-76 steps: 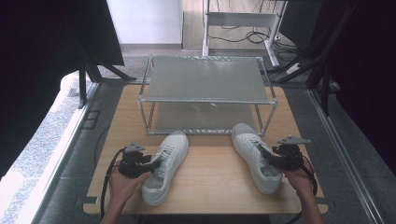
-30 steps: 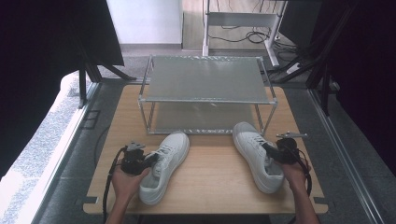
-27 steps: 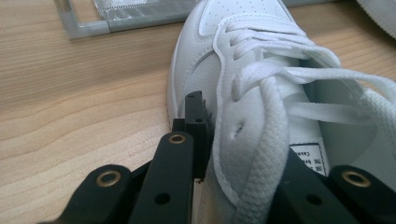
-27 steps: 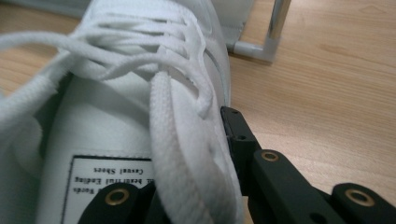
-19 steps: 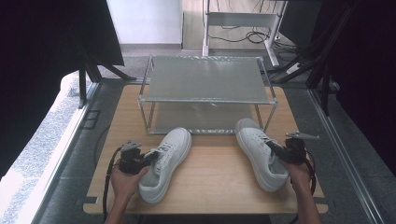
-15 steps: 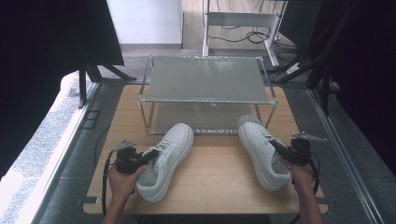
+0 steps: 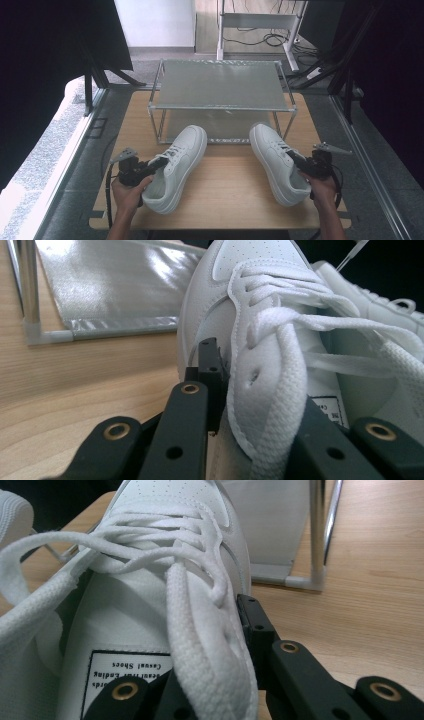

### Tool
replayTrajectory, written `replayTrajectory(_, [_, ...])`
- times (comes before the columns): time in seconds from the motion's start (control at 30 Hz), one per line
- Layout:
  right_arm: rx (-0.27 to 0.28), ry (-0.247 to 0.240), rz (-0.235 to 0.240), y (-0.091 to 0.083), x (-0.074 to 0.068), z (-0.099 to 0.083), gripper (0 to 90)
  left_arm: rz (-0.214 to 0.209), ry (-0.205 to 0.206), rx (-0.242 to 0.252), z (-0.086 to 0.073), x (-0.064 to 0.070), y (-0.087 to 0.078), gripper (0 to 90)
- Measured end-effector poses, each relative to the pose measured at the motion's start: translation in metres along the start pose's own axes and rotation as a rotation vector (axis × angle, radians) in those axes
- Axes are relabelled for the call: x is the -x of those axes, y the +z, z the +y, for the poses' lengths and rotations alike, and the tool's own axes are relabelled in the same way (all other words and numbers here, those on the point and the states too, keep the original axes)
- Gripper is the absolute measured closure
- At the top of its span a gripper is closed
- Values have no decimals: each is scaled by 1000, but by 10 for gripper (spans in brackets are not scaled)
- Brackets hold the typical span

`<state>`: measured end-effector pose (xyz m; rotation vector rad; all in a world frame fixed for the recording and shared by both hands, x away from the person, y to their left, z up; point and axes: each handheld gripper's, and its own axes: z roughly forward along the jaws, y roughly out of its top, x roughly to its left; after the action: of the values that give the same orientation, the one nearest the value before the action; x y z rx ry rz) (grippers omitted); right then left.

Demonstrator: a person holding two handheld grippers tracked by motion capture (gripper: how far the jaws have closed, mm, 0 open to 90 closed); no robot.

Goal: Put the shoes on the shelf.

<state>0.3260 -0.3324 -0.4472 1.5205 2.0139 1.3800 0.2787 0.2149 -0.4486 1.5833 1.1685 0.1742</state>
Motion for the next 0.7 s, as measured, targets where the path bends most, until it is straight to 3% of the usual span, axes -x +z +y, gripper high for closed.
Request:
replayTrajectory(0.3, [30, 2, 34, -8, -8, 2, 851, -29, 25, 28, 6, 8, -7, 834])
replayTrajectory(0.43, [57, 11, 78, -14, -14, 5, 851, -58, 20, 45, 8, 12, -10, 835])
replayTrajectory(0.7, [88, 15, 120, -21, -20, 9, 851, -95, 34, 60, 13, 21, -15, 835])
